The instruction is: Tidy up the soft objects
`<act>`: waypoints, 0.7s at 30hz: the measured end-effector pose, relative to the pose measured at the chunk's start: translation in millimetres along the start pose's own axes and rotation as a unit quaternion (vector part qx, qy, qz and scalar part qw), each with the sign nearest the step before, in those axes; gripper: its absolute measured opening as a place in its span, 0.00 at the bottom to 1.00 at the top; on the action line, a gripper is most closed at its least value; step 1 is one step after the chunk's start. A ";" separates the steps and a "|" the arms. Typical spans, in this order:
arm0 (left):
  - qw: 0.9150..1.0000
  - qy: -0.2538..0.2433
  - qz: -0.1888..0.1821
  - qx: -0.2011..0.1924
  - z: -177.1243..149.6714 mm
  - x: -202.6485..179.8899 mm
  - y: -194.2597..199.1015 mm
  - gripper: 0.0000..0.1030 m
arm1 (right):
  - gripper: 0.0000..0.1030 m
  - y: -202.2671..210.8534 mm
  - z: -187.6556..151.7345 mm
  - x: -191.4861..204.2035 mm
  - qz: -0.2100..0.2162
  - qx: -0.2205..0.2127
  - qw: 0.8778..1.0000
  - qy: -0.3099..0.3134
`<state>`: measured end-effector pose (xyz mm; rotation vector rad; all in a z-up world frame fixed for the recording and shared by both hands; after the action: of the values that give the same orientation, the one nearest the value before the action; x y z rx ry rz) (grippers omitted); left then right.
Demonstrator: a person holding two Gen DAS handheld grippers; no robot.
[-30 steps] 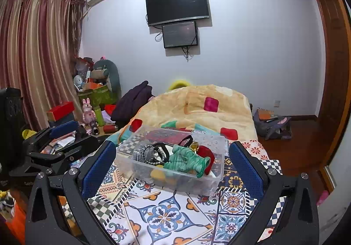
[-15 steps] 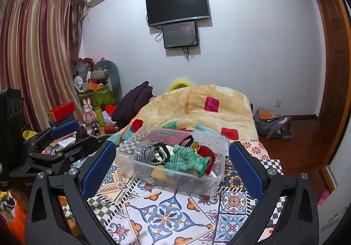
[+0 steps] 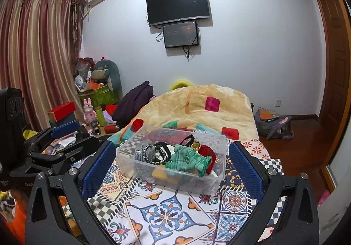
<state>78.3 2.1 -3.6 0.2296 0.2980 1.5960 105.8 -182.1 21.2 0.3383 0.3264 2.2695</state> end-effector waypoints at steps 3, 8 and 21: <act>1.000 0.000 -0.001 0.000 -0.2 -0.2 0.4 0.99 | 1.00 -0.1 0.0 0.0 0.000 0.000 1.000 0.000; 1.000 0.002 -0.003 -0.001 -0.8 -1.3 1.5 0.99 | 1.00 -0.2 -0.1 -0.4 0.000 0.000 1.000 -0.001; 1.000 0.008 -0.009 0.002 0.2 1.5 2.3 0.99 | 1.00 -0.2 -0.7 1.9 0.000 0.001 1.000 -0.001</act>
<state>76.1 3.6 -2.7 0.2156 0.3150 1.5807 104.5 -180.6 20.8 0.3413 0.3290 2.2682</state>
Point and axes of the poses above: each gripper's, at about its wrist camera, not at the fingertips, and y roughly against the way its jaws point, x to its left, z to its top, the point moved 4 cm from there along -y, roughly the way its jaws point, and after that the axes turned 7 degrees about z, right-handed, at the moved point
